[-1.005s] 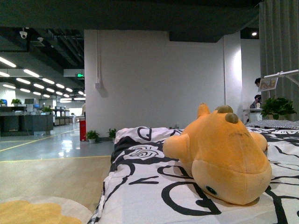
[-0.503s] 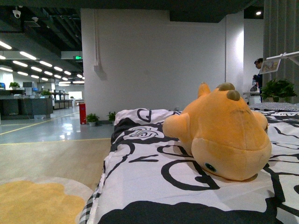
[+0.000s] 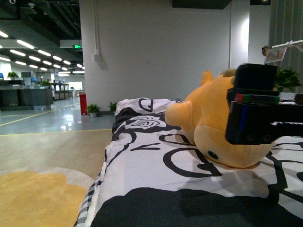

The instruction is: Put away toys

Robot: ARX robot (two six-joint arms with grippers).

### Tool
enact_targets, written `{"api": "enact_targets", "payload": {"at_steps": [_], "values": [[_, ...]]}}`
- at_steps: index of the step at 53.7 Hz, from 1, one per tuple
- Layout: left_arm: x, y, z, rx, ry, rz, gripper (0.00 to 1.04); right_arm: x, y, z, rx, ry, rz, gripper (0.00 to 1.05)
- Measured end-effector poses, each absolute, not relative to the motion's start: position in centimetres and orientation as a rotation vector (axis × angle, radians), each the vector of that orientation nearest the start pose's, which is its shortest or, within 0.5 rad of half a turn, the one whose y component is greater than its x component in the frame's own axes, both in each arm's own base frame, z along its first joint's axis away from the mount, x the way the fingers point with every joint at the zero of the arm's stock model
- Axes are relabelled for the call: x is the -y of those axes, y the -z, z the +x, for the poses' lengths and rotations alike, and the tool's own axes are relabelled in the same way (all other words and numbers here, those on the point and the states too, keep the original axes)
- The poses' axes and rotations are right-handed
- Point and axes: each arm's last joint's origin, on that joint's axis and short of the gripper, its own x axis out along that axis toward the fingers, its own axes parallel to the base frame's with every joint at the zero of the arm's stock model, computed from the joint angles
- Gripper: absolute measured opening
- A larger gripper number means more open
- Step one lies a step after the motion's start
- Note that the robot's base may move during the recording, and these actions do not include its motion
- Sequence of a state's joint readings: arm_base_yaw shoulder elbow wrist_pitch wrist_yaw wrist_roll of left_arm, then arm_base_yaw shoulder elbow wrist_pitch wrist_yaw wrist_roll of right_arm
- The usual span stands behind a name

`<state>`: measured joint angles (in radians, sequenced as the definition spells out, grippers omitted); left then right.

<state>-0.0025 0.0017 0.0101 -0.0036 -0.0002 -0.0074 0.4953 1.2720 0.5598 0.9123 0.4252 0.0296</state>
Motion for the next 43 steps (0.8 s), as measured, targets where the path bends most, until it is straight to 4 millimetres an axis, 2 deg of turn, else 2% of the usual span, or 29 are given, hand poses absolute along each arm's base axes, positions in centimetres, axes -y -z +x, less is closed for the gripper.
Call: {"api": "enact_targets", "payload": {"at_steps": [15,43], "values": [[0.0,-16.6,9.7,0.005,0.002,-0.007,0.98,-13.5,-25.4,24.8,0.188,-0.073,0.09,0.98],[0.0,-16.6,9.7,0.005,0.002,-0.007,0.98,-14.8,-25.3,27.3,0.276,0.057,-0.056,0.98]]}}
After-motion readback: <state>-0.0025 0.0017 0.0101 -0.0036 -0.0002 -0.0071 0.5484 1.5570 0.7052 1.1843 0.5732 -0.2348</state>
